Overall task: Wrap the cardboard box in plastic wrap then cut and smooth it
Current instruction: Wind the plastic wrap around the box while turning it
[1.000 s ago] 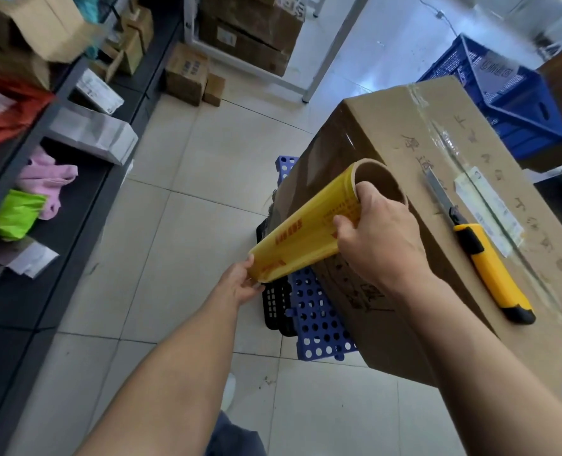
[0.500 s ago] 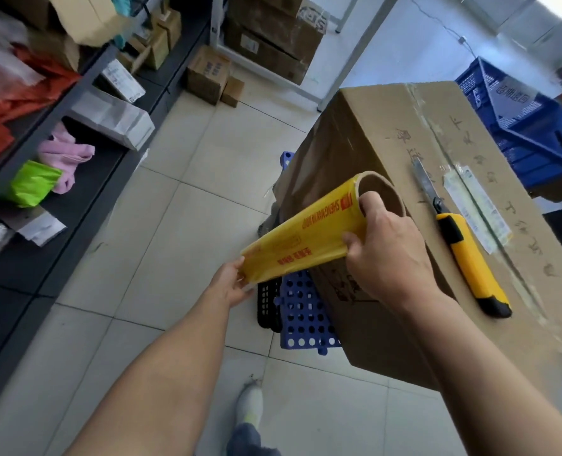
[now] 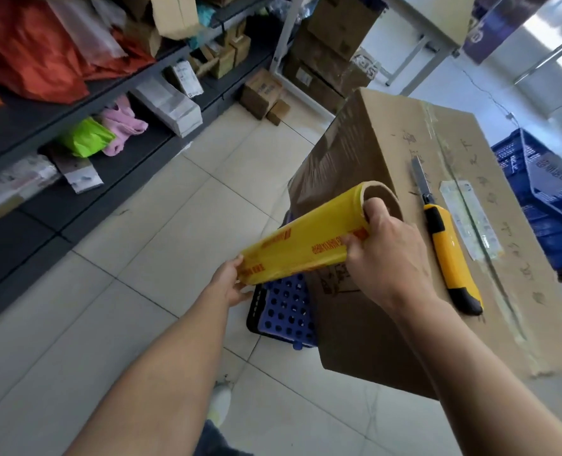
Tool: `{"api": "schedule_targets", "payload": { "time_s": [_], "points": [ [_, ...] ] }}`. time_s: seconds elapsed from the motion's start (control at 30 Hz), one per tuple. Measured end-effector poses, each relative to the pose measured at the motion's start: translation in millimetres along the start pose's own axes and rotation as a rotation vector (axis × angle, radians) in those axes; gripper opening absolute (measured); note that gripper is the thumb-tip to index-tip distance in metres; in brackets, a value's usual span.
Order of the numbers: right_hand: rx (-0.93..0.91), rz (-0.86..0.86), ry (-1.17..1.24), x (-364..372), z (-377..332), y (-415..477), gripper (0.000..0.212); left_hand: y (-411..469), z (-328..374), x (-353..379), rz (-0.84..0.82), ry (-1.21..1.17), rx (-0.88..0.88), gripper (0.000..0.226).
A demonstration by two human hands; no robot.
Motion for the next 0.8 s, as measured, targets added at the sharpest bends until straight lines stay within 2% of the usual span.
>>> {"api": "schedule_targets", "payload": {
  "time_s": [0.17,0.27,0.33,0.47,0.57,0.7,0.8],
  "points": [
    [0.028,0.038,0.061,-2.1,-2.0,-4.0,0.029,-5.2,0.2,-13.8,0.030,0.071,0.033,0.046],
    [0.070,0.048,0.053,-2.1,-1.7,-6.6,0.024,-5.8,-1.6,-17.0,0.018,0.171,0.022,0.077],
    [0.100,0.058,0.084,-2.5,0.3,-13.3,0.018,-9.2,-6.2,-18.3,0.013,0.242,-0.003,0.085],
    [0.151,0.037,0.092,0.7,4.6,-33.8,0.029,-14.8,-15.2,-21.0,-0.007,0.212,-0.046,0.074],
    [0.149,0.062,0.113,1.9,4.1,-47.3,0.021,-19.3,-15.8,-24.9,-0.012,0.187,-0.053,0.066],
    [0.186,0.108,0.165,2.6,4.7,-53.3,0.030,-25.0,-14.7,-33.8,0.019,0.188,-0.019,0.054],
    [0.203,0.124,0.148,1.8,5.9,-56.9,0.025,-28.4,-22.2,-36.3,0.025,0.206,-0.012,0.053]
  ]
}}
Point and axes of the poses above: each hand's wrist, its own y-axis towards the middle knuckle, its own x-axis out of the palm, z = x × y, the point moved 7 cm from there along y, towards the middle knuckle, and after that the axes turned 6 degrees about -x, right-handed, at the moved point
